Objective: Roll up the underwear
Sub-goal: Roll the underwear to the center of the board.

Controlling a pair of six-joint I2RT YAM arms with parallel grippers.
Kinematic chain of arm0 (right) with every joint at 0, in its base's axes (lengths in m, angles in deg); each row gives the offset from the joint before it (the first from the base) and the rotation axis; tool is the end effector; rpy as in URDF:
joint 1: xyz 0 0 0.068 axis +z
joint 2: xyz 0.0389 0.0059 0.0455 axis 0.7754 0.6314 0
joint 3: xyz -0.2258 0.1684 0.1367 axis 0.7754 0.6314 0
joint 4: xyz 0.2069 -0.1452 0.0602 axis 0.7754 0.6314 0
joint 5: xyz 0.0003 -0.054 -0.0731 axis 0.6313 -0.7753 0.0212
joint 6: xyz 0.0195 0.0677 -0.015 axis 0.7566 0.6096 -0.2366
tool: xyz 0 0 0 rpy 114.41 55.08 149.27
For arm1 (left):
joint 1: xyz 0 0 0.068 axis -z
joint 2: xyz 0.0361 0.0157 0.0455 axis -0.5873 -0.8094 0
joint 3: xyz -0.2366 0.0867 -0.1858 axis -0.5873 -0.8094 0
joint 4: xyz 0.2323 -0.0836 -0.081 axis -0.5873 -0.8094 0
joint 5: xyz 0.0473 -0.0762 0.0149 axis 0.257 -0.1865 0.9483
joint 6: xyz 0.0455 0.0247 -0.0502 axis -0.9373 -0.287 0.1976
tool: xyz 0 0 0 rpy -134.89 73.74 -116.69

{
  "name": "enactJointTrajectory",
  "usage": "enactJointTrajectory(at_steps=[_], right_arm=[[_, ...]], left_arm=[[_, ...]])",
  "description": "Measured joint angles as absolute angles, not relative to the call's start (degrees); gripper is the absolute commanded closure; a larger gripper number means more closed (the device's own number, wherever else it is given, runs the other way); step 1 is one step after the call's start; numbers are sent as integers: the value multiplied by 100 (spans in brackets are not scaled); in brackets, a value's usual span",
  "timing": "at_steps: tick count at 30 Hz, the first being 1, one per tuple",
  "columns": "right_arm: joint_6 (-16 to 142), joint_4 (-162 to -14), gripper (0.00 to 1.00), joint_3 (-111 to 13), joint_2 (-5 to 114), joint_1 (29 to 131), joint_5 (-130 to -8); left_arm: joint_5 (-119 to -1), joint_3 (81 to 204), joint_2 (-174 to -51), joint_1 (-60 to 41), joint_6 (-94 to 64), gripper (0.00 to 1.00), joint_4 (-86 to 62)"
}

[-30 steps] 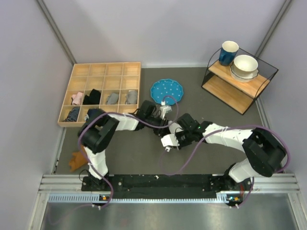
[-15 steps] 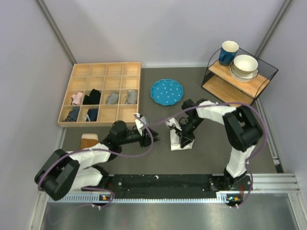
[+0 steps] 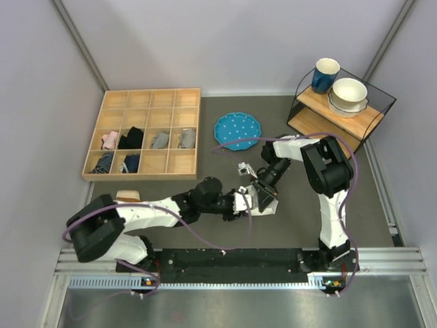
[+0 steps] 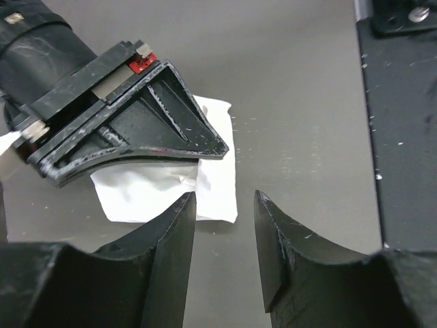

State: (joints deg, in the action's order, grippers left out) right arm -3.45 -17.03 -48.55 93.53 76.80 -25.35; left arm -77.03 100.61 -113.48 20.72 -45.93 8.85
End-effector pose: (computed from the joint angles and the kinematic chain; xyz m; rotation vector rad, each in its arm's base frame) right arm 0.2834 0.1894 0.1488 1.5704 -2.1306 -1.3809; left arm 0.1309 -0.2459 0.2291 1.4733 1.3874 -0.8547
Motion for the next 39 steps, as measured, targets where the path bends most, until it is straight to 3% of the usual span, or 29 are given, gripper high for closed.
enactJointTrajectory(at_steps=[14,17,20,24,30,36,39], right_arm=[[-255,-1520,77,-4895,9499,7658,-2524],[-255,-1517,76,-4895,9499,7658,-2524],[-255,-1507,73,-4895,9495,7641,-2515],[-253,-1513,69,-4895,9366,7490,-2524],[-36,-1961,62,-4840,8243,6618,-2732],[359,-3214,55,-4095,6317,6106,-3300],[226,-3581,36,-3662,5552,6080,-3234]], left_arm=[[-6545,11539,-13374,2741,-5658,55,-431],[-6348,11703,-13542,2776,-5678,62,-512],[-6233,11817,-13629,2782,-5645,81,-604],[-6265,11891,-13640,2763,-5559,87,-728],[-7457,11930,-13673,2127,-5013,88,-877],[-9384,12955,-14554,1086,-4235,87,-1683],[-10073,13445,-15039,809,-3916,87,-2068]])
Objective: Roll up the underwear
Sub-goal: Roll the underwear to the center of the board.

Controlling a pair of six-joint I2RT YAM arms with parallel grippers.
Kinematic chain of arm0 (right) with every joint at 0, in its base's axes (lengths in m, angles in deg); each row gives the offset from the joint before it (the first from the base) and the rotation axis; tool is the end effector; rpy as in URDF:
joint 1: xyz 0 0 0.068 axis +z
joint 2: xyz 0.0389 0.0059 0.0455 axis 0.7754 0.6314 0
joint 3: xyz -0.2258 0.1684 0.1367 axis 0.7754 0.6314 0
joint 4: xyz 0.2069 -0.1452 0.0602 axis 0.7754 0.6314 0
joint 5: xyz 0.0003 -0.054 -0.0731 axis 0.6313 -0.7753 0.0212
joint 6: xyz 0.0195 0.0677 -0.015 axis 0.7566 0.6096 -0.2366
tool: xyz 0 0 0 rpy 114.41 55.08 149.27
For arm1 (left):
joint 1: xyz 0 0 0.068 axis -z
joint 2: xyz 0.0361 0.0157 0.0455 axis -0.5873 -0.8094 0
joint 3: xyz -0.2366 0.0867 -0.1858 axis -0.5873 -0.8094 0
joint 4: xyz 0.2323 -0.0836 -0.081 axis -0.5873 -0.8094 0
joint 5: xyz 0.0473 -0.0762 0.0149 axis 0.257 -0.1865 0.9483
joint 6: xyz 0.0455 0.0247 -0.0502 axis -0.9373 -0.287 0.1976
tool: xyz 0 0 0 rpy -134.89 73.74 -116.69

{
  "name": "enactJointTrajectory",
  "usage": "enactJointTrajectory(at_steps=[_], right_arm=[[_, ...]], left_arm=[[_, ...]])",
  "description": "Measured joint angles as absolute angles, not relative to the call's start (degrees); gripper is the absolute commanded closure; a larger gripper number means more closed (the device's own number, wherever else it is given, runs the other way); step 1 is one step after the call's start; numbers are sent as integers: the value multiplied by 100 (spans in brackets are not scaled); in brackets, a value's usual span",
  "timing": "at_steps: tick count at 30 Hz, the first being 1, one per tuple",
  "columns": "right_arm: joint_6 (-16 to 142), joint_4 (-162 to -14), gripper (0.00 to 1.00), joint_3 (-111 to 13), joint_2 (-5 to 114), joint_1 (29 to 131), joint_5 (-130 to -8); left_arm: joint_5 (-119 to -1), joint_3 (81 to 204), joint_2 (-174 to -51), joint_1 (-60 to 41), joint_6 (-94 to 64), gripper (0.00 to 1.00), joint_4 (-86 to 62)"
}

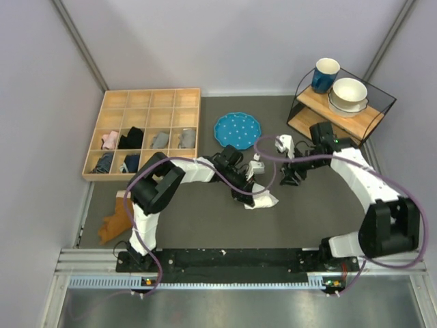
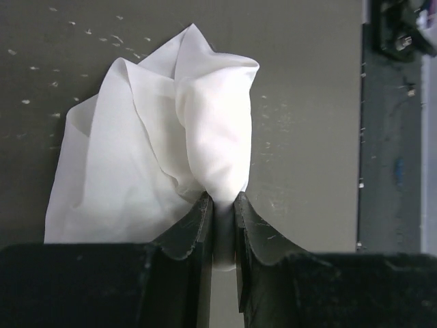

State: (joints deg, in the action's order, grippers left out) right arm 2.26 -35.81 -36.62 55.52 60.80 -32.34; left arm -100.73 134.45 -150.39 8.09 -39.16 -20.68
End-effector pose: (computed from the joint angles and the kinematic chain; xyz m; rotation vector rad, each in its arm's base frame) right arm 0.2529 0.0864 0.2831 -1.4394 2.0043 0.7741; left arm 0.2627 -0.3170 0.1591 1.4970 2.0151 -1.3060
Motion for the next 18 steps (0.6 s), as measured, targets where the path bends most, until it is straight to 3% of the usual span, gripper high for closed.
enactJointTrajectory(at_steps=[1,4,9,15,18], right_arm=[[62,-3736,23,-3459,5307,6078,-3101],[-631,-3869,6,-2722,4614,6095,-2714],[-1818,-3935,6,-1629,3954,6775,-2666],[-1715,-4982,7,-1424,4269,8126,-3822],[-1597,-5445,22,-1424,4660,8539,-4445]], left_arm=[[-10276,13607,-15190,750,-3807,86,-2197],[-10805,13965,-15597,603,-3483,85,-2407],[-11316,14251,-15968,439,-3074,83,-2575],[-11520,14407,-16156,374,-2749,80,-2669],[-11491,14407,-16156,367,-2611,77,-2658]])
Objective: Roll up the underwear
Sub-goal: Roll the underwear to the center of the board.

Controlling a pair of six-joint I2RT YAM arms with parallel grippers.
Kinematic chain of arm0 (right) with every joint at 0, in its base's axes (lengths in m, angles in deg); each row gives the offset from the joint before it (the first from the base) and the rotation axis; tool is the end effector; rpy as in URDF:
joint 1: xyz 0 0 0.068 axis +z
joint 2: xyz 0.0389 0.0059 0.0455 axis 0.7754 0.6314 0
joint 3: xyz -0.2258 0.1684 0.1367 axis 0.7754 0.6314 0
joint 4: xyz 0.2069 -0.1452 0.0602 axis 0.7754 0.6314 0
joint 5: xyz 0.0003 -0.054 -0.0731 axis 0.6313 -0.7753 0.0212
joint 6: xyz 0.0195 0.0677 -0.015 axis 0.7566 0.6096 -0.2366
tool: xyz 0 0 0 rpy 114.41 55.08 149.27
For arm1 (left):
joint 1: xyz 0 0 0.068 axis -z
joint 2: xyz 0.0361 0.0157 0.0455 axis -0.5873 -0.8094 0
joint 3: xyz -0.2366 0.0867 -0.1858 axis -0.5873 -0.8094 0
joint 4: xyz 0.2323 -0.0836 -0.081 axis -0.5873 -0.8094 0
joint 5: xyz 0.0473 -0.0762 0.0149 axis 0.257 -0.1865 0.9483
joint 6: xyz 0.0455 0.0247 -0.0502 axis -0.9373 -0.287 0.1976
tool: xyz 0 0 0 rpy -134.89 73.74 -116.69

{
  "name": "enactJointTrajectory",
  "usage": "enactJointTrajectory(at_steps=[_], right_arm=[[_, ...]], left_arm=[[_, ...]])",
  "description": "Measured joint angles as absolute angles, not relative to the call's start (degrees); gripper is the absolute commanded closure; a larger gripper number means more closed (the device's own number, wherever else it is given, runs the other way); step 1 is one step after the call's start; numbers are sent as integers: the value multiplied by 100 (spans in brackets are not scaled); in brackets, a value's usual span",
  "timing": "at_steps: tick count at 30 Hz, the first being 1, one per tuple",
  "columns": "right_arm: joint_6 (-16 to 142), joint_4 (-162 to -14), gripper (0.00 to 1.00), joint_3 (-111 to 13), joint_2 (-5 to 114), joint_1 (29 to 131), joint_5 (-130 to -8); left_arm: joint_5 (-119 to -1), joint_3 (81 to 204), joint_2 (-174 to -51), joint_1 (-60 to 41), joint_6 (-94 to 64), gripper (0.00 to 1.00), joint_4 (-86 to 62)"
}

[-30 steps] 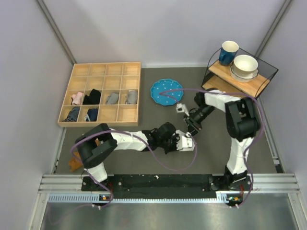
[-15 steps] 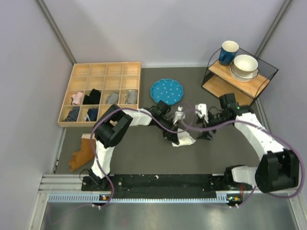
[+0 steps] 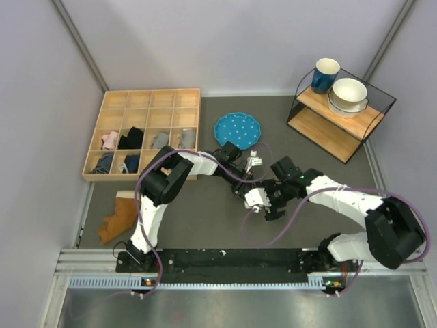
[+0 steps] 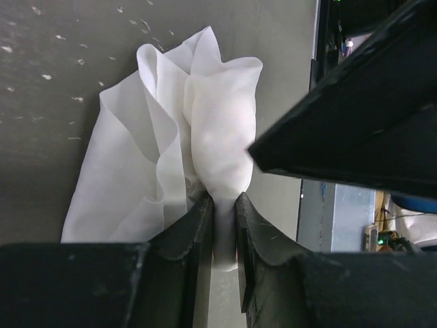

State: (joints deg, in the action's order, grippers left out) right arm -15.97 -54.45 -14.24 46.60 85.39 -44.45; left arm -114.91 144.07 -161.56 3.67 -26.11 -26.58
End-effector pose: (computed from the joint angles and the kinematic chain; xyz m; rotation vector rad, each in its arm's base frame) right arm 0.1622 0.1498 0.2121 -2.1261 1.3924 0.5161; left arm 0.3044 -0.3213 0.1285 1.2312 2.2908 -1.7067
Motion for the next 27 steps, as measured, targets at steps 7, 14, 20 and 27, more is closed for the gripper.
enactJointTrajectory(at_steps=[7,14,20,27], right_arm=[[-1365,-5937,65,-1426,5445,8876,-5177],[-1053,-5996,83,-1710,5718,8886,-5306],[-946,-5050,83,-2353,6282,8395,-4493],[-1057,-3511,82,-3321,7462,7785,-3420]], left_arm=[[-11445,14153,-16097,299,-1971,69,-2120],[-10626,12957,-15155,265,-1374,58,-645],[-9559,11290,-13205,151,-1571,56,872],[-9214,9388,-11933,133,-2060,54,2826]])
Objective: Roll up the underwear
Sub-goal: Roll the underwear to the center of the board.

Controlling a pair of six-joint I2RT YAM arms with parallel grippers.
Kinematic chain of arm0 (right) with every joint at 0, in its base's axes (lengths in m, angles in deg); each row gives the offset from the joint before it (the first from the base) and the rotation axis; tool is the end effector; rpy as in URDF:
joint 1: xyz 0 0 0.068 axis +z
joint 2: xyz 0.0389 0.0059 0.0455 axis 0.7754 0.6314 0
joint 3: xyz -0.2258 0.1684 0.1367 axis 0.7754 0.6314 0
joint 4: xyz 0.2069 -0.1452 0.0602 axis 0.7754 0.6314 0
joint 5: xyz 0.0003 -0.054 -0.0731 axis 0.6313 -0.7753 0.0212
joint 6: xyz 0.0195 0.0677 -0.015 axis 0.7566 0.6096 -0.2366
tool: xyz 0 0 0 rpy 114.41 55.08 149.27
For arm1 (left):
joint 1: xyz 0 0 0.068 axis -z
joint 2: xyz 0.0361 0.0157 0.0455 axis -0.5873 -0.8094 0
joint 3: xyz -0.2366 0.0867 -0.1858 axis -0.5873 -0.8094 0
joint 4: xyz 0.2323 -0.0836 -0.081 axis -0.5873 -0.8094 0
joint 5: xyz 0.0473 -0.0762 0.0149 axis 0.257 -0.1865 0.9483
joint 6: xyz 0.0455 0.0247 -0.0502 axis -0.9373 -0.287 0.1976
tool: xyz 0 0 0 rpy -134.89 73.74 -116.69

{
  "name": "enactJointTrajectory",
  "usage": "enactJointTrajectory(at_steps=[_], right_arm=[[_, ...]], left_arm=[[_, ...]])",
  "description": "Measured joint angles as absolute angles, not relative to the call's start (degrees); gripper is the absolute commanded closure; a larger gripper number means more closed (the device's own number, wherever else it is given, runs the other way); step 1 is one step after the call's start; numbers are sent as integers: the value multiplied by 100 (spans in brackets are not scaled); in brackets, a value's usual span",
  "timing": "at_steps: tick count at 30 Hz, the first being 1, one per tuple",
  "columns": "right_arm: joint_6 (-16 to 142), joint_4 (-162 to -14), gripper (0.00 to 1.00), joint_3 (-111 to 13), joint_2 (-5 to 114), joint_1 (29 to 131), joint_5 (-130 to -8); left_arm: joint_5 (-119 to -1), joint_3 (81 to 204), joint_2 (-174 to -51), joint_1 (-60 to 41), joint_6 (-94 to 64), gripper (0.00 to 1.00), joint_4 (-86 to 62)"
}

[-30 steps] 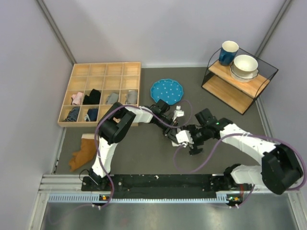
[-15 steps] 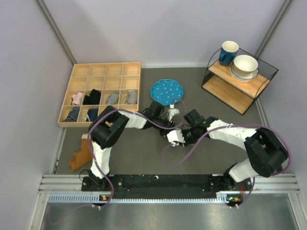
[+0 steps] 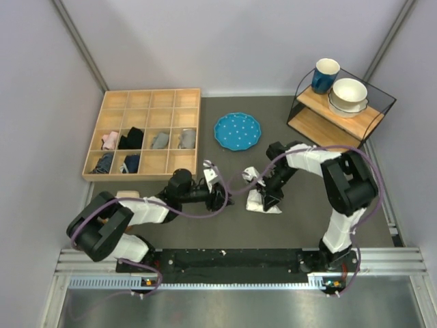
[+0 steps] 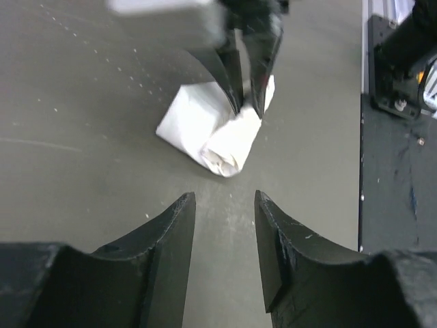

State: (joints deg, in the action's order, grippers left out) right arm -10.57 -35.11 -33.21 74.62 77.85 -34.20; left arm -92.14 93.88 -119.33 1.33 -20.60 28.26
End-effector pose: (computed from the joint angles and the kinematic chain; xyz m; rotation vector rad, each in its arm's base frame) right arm 0.2412 0.1678 0.1797 -2.0008 1.9348 1.0493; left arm 0.1920 -0.1950 0.2085 1.0122 1.6564 -1.1631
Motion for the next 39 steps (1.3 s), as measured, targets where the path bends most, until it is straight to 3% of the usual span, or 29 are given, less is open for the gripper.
enactJointTrajectory(at_steps=[10,15,22,35,39], right_arm=[[-1166,-1583,80,-4652,9368,7252,-2386],[-1138,-1349,79,-4744,9552,7177,-2303],[-1096,-1271,78,-4744,9582,7175,-2323],[-1057,-1260,72,-4737,9567,7171,-2327],[-1057,-1271,71,-4733,9506,7171,-2389]], left_arm=[[-8681,8743,-11195,887,-3022,50,2830],[-7977,9939,-11619,1974,-4198,39,1442],[-7107,11403,-12919,2520,-5380,39,54],[-6580,12011,-13699,2616,-5861,63,-822],[-6510,12070,-13743,2592,-5787,84,-833]])
